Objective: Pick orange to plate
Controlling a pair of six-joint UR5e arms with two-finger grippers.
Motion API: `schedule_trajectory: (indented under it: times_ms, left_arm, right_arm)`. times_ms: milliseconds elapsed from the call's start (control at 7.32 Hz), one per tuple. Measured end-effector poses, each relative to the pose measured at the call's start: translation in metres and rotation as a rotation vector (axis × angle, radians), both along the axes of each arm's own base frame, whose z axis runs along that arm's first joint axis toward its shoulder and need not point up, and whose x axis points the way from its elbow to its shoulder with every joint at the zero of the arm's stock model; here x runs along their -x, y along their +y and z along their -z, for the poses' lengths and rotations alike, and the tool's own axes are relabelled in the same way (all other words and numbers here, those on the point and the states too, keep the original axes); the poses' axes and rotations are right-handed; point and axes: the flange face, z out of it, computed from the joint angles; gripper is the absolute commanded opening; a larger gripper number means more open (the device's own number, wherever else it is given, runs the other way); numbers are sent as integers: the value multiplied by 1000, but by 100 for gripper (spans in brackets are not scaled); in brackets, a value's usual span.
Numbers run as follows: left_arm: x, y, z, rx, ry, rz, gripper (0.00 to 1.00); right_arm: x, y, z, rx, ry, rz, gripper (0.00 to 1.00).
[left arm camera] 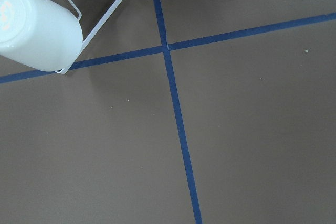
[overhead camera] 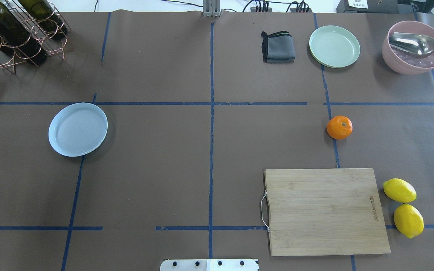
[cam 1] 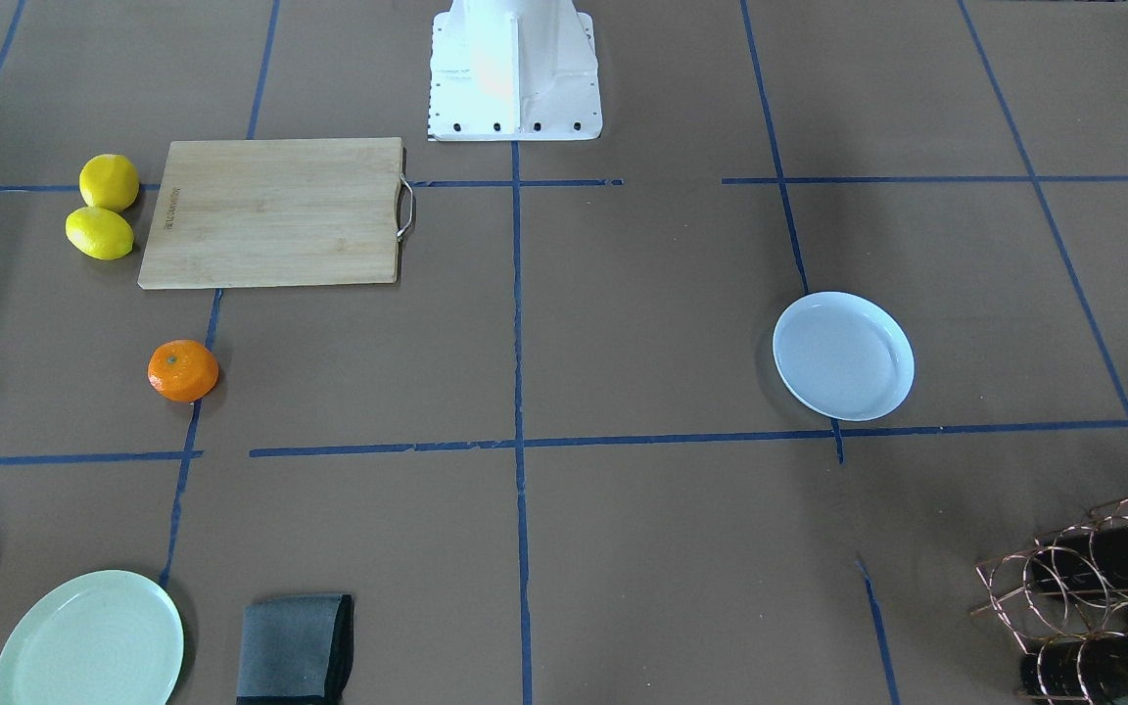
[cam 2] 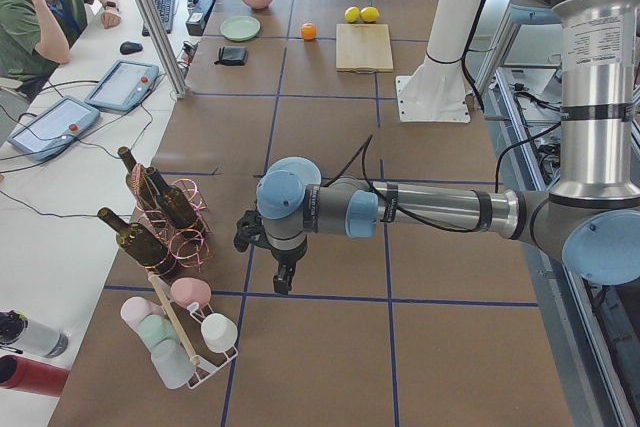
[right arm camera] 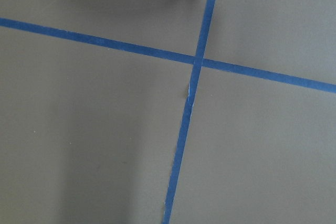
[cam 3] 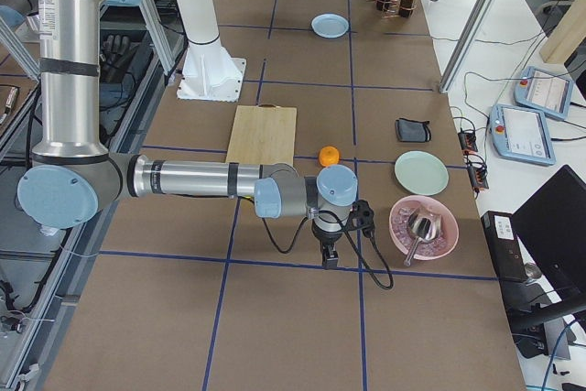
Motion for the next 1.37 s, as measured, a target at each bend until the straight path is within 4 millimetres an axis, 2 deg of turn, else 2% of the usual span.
schedule_trajectory:
  times_ms: [410, 683, 957, 1367]
  left_arm:
    - [-1, -2, 5, -11, 7, -1, 100]
    - [0, -4, 13, -38, 12, -2, 100]
    - [0, -5, 22, -112, 13, -3, 100]
    - [0, -10, 32, -221, 7, -4, 100]
  right_arm:
    - [3, -3, 3, -5, 1, 5, 100]
    - [21, -8, 9, -22, -1, 39, 100]
    - [31, -16, 25, -69, -4, 53, 100]
    - [33, -25, 60, -73, -14, -20, 100]
